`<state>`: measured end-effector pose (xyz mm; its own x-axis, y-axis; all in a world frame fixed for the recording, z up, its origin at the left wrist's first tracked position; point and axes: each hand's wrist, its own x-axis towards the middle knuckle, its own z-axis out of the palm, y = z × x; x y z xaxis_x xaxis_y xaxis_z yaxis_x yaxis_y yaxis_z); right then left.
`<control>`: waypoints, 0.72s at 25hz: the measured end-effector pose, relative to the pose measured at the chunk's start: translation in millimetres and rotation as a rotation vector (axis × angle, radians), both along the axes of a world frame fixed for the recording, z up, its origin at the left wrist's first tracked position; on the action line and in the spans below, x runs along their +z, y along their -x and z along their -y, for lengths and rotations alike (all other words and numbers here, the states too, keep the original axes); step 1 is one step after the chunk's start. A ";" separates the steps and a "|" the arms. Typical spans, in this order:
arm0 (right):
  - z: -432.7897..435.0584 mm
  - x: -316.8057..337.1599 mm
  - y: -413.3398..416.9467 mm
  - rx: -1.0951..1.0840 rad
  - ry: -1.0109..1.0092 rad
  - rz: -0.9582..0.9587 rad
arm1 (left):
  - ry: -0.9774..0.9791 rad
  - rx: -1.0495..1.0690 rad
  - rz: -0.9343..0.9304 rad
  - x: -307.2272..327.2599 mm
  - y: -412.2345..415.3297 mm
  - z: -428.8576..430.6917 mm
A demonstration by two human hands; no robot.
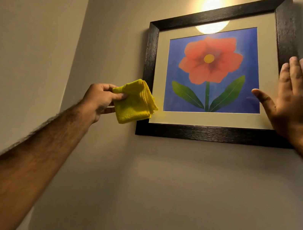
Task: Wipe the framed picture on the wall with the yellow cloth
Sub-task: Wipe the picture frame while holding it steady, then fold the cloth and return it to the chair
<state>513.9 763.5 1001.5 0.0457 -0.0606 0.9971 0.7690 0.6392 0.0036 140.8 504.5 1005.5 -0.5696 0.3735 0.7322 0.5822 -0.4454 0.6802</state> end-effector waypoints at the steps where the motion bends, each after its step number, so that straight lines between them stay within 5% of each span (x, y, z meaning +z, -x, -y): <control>1: 9.9 -6.9 7.1 -0.011 -0.064 0.044 | 0.012 0.009 0.010 -8.3 4.1 8.1; 3: 42.7 -23.9 34.0 0.050 -0.215 0.180 | 0.029 0.003 0.030 -24.7 9.8 23.4; 6: 118.6 -56.6 100.7 0.550 -0.206 0.358 | 0.038 -0.011 0.069 -50.0 16.9 43.6; 8: 170.1 -84.0 155.8 0.885 0.111 0.394 | 0.043 0.001 0.103 -72.4 23.8 63.2; 12: 224.5 -126.2 249.4 1.368 1.150 0.460 | 0.075 0.043 0.191 -119.5 47.9 103.0; 18: 258.3 -195.2 348.0 1.668 1.530 0.387 | 0.164 0.104 0.375 -204.4 103.2 178.2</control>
<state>165.9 505.3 806.3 -0.9035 0.3646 0.2255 -0.1740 0.1689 -0.9702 37.6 326.3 801.1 -0.8263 0.3940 0.4024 0.3168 -0.2656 0.9105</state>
